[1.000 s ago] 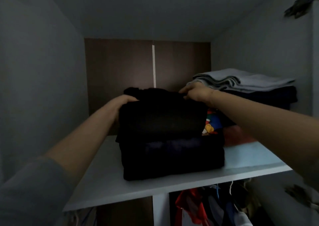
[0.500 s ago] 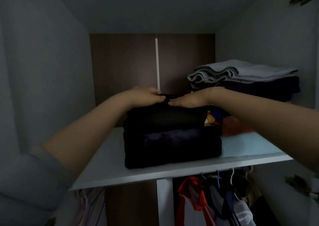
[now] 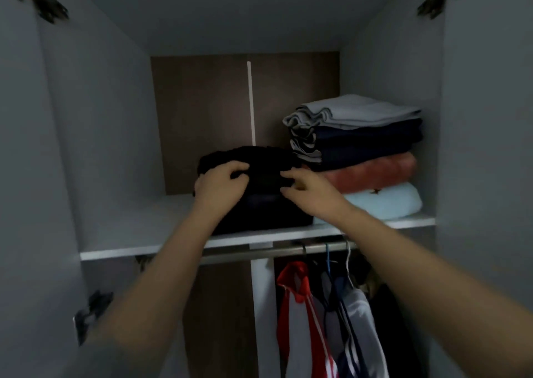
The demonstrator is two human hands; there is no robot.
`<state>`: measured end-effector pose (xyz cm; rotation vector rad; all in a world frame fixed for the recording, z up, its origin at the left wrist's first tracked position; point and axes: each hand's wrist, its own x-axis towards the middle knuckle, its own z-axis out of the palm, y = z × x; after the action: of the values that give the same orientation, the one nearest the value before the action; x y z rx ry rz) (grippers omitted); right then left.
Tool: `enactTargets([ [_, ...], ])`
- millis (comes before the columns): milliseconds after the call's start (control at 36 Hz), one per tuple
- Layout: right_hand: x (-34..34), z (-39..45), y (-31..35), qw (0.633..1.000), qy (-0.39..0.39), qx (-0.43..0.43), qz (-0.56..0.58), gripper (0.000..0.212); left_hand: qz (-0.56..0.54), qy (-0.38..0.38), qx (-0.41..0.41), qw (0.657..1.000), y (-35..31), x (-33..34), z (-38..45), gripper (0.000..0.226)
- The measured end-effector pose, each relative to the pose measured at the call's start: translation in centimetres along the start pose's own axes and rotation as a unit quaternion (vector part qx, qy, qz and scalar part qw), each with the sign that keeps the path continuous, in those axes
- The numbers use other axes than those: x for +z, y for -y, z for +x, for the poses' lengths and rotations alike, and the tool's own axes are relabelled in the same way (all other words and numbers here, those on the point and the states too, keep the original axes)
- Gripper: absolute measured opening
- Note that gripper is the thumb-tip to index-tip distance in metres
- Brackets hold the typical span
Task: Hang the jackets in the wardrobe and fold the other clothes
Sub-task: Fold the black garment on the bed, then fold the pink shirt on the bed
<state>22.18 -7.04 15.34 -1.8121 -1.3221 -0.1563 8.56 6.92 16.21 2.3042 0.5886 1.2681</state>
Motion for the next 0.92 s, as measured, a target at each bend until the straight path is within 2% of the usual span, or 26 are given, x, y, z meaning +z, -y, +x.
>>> enactTargets([
  [83, -1.8, -7.9, -1.2, 0.982, -0.043, 0.024, 0.181, 0.033, -0.137, -0.024, -0.021, 0.99, -2.4, 1.5, -7.6, 0.03],
  [139, -3.5, -13.3, -2.1, 0.969, -0.053, 0.038, 0.237, 0.024, -0.187, 0.007, -0.053, 0.981, -4.7, 2.4, -12.2, 0.031],
  [222, -6.1, -20.8, -3.0, 0.957, -0.067, 0.051, 0.279, 0.024, -0.257, 0.056, -0.078, 0.962, -8.9, 3.0, -18.3, 0.03],
  [361, -9.9, -31.4, -2.4, 0.948, -0.088, 0.088, 0.293, 0.021, -0.338, 0.114, -0.11, 0.928, -15.5, 3.4, -26.4, 0.028],
  [472, -12.1, -39.3, -1.5, 0.93, -0.143, 0.134, 0.31, 0.022, -0.402, 0.16, -0.141, 0.891, -19.5, 4.7, -31.8, 0.025],
  [583, -13.7, -47.7, -0.5, 0.913, -0.213, 0.182, 0.296, 0.024, -0.457, 0.222, -0.182, 0.842, -22.7, 6.9, -36.8, 0.026],
  [778, -13.8, -62.1, 2.4, 0.87, -0.333, 0.279, 0.232, 0.025, -0.488, 0.386, -0.201, 0.756, -26.2, 9.5, -46.9, 0.025],
  [917, -12.5, -72.1, 6.0, 0.82, -0.414, 0.352, 0.179, 0.029, -0.504, 0.493, -0.206, 0.678, -27.3, 9.6, -54.9, 0.026],
])
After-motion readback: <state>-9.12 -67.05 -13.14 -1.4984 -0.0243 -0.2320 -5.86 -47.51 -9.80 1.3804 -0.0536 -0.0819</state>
